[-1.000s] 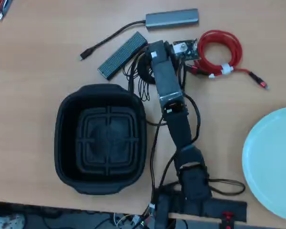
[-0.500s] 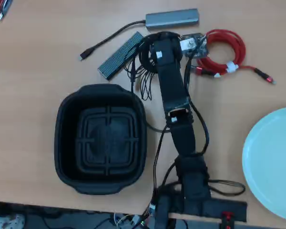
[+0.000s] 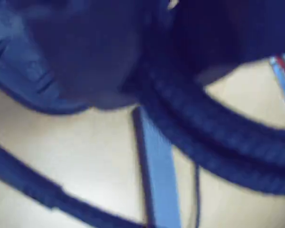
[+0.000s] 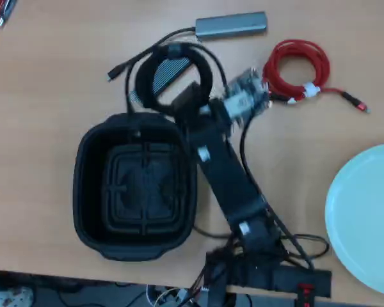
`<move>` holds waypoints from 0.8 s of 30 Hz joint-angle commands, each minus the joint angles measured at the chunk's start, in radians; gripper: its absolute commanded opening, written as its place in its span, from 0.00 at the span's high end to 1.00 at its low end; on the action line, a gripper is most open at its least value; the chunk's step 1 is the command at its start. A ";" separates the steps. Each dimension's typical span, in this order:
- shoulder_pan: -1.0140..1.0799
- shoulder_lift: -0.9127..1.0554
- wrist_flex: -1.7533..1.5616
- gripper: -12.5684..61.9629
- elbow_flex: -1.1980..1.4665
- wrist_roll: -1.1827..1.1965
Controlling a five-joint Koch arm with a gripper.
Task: Put a black charging cable in a black bowl and put a red charging cable in a green bowl
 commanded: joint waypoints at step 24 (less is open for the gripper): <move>-0.634 -0.150 0.002 0.93 -0.270 0.084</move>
